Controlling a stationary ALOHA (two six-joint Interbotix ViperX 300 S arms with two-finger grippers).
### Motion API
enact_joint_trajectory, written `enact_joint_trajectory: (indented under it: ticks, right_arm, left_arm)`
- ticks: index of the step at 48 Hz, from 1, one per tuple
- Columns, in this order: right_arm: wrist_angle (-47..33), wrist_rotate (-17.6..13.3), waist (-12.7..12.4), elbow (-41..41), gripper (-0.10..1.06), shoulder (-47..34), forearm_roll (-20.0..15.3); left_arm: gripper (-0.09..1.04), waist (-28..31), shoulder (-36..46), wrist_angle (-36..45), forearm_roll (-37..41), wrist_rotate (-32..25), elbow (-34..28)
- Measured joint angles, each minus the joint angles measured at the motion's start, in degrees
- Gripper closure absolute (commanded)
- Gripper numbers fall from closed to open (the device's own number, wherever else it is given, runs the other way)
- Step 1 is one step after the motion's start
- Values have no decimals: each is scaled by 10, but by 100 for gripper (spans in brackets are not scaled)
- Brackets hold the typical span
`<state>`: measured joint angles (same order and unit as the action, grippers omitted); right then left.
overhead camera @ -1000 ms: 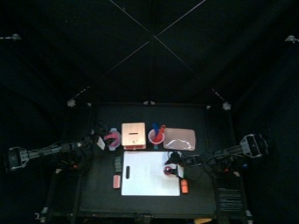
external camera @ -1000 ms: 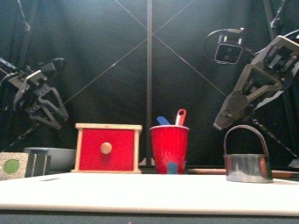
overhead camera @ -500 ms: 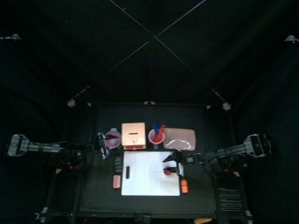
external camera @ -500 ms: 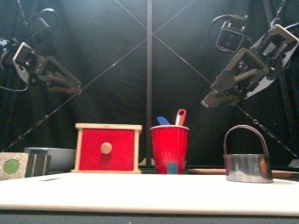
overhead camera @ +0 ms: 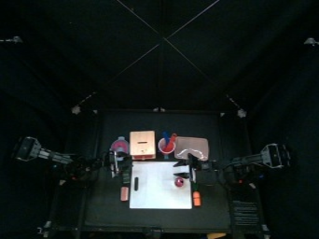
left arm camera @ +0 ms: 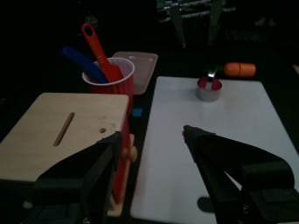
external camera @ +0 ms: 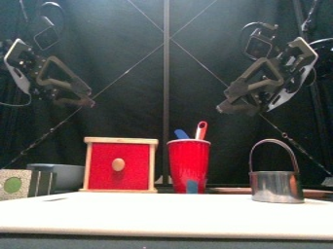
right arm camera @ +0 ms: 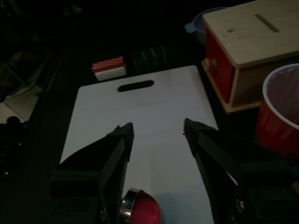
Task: Get the cutter from the drawer then cut the dough then place the extra dough in the bowl
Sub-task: Place the extra dough in the bowl
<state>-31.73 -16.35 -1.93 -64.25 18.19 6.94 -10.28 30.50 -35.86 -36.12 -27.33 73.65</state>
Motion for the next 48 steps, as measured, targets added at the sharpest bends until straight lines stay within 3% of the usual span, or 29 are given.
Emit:
enact_joint_trajectory:
  ticks: [6, 15, 25, 48]
  right_arm:
    - [-2, 0, -5, -1, 11, 1, 0]
    - [-2, 0, -11, -1, 11, 1, 0]
    - [-3, 0, -17, -1, 11, 1, 0]
    - [-3, -2, -21, -1, 11, 1, -1]
  left_arm:
    - [2, -22, -63, -60, 48, 62, -7]
    - [2, -24, -138, -104, 105, 98, -27]
    - [2, -25, -187, -108, 113, 93, -62]
    - [2, -25, -183, -108, 115, 93, -73]
